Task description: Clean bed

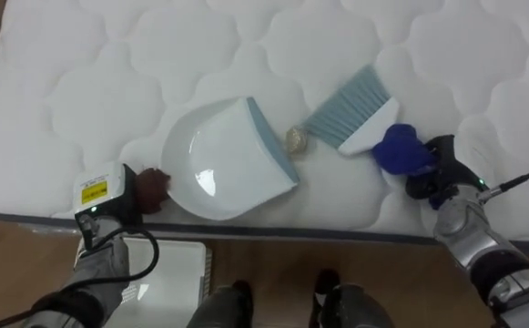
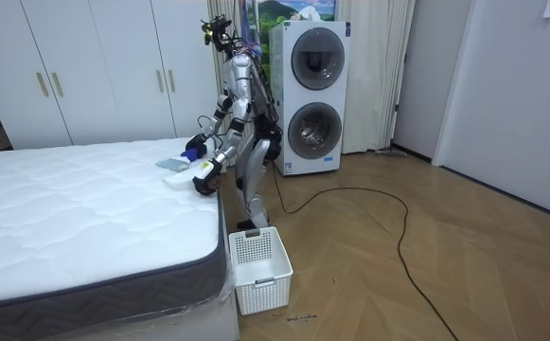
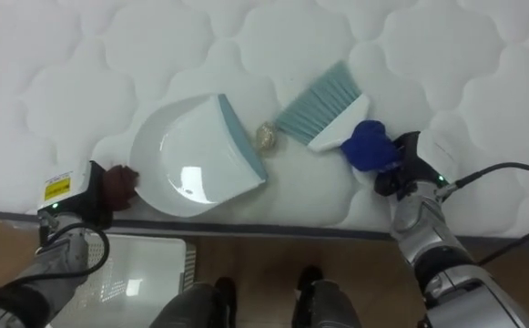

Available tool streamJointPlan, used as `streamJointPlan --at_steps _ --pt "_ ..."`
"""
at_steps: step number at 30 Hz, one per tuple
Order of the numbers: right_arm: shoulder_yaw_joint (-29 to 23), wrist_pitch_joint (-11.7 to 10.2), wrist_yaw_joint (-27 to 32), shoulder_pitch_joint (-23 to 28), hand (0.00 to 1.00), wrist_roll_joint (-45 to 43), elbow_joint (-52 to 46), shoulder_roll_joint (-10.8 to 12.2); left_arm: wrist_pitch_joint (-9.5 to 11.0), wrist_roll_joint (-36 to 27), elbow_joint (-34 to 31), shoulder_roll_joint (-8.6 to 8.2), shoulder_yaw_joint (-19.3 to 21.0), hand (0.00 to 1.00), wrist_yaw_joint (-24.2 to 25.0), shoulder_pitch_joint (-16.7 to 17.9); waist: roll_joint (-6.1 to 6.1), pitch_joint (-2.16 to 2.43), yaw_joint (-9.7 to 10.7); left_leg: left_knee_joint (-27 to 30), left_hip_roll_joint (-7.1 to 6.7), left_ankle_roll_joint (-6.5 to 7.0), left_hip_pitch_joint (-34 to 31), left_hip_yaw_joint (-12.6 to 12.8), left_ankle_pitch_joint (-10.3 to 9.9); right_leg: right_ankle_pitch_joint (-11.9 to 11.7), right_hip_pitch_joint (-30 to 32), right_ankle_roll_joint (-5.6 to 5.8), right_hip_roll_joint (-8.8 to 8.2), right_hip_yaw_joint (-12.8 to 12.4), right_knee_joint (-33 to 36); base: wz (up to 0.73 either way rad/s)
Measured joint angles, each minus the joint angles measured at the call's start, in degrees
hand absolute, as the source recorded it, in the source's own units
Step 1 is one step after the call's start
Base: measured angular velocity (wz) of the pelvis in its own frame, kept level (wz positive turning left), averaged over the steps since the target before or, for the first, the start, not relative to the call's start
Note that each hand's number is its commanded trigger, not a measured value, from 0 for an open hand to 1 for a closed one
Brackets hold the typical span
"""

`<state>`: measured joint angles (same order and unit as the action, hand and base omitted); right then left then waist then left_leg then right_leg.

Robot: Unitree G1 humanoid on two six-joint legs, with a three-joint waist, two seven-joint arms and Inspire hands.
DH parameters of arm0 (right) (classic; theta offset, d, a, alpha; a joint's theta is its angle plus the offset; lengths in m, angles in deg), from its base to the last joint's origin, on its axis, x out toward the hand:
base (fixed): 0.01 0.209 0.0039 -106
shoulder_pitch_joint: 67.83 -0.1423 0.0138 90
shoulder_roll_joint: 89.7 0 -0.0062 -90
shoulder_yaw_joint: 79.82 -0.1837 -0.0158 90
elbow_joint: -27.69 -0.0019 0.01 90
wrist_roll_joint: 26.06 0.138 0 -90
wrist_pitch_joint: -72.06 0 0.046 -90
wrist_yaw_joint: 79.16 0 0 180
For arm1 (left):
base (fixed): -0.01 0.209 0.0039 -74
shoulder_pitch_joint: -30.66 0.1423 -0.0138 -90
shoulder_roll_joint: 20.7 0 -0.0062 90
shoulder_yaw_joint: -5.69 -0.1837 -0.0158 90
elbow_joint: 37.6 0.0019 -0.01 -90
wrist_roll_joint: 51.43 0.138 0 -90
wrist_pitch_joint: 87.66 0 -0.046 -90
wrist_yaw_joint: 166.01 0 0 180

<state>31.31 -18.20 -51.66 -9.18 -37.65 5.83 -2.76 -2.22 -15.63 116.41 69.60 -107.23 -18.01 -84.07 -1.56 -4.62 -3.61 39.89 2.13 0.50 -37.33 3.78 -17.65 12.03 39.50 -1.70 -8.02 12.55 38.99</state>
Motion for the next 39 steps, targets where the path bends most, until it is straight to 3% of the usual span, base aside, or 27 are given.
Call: streamJointPlan --at_steps 6,16,20,30,39 --pt "0.0 0.0 -0.2 -0.4 1.00 -0.7 -0.3 -1.3 -0.4 2.2 -0.3 0.42 0.1 1.00 -0.1 -0.2 0.27 -0.04 -0.1 0.5 -0.92 0.16 -0.6 0.3 -0.1 0.4 1.4 0.00 -1.23 -0.3 1.8 0.02" --pt "-0.4 1.7 0.3 -1.4 1.00 -15.4 -0.6 -3.2 -1.4 7.8 -0.6 2.52 -0.4 1.00 -0.2 -1.4 1.81 -0.27 0.1 1.5 -0.97 0.57 -1.7 0.9 0.0 0.6 2.2 0.16 -1.99 -0.1 2.8 0.02" --pt "0.3 3.6 1.3 -2.0 1.00 -21.9 -0.9 -3.8 -3.0 9.9 -1.2 3.73 -1.9 1.00 -0.3 -2.3 2.64 -0.33 0.0 1.5 -0.84 0.57 -1.7 0.9 0.0 0.6 2.2 0.16 -1.84 -0.1 2.8 0.00" --pt "2.7 6.9 1.8 -2.9 1.00 -31.5 -1.8 -4.6 -4.9 10.0 -1.6 3.84 -3.0 1.00 -0.3 -2.6 3.04 -0.44 -0.5 1.1 -0.95 0.59 -1.6 1.0 0.0 0.6 2.3 0.17 -1.84 -0.2 2.8 -0.01" --pt "4.7 10.1 1.0 -5.8 1.00 -45.2 -1.8 -5.8 -5.8 11.3 -2.3 4.74 -2.8 1.00 0.2 -3.5 5.24 -0.67 -1.2 0.9 -0.63 0.50 -2.0 0.9 0.0 0.4 2.6 -0.03 -1.44 -0.1 2.0 0.00"
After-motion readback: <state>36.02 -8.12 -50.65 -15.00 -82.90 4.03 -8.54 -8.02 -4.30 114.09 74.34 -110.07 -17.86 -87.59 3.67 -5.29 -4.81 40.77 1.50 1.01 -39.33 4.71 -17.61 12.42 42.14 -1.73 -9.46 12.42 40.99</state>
